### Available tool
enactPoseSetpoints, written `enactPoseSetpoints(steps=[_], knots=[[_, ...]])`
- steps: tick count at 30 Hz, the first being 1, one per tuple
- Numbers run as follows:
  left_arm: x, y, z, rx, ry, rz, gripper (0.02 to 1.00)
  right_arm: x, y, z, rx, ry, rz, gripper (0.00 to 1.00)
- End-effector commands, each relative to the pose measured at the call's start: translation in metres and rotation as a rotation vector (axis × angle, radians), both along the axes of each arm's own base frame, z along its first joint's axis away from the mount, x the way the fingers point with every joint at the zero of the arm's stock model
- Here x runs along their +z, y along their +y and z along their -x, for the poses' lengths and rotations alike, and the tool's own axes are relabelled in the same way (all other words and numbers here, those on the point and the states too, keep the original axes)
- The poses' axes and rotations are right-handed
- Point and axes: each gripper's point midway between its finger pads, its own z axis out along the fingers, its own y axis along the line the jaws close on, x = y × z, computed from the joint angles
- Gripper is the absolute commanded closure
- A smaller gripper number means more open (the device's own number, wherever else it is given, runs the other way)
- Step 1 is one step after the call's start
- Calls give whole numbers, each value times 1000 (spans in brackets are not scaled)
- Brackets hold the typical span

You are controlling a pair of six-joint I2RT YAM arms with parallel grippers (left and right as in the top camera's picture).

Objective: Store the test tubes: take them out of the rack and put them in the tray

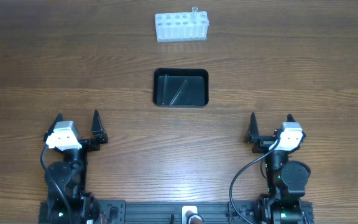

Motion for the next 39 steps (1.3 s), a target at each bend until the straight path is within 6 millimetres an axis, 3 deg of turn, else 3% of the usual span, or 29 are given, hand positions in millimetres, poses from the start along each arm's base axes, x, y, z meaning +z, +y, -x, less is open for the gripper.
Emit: enactPoseSetpoints(steps=[1,8,12,17,24,31,39], knots=[[0,1,0,0,-5,-18,20,-1,-5,0,-27,-1,19,9],[0,1,0,0,-5,-18,20,0,-6,2,-23,16,105,7],[0,1,0,0,-5,-18,20,-2,-14,16,-67,156,111,7],[0,1,0,0,-5,-18,20,31,-16,27,-80,217,92,9],[0,1,0,0,-5,-18,20,85,-26,21,-105,375,205,7],[0,1,0,0,-5,-18,20,127,-27,2,-88,575,221,7],[0,1,0,0,-5,-18,20,170,-2,-42,1,530,231,9]])
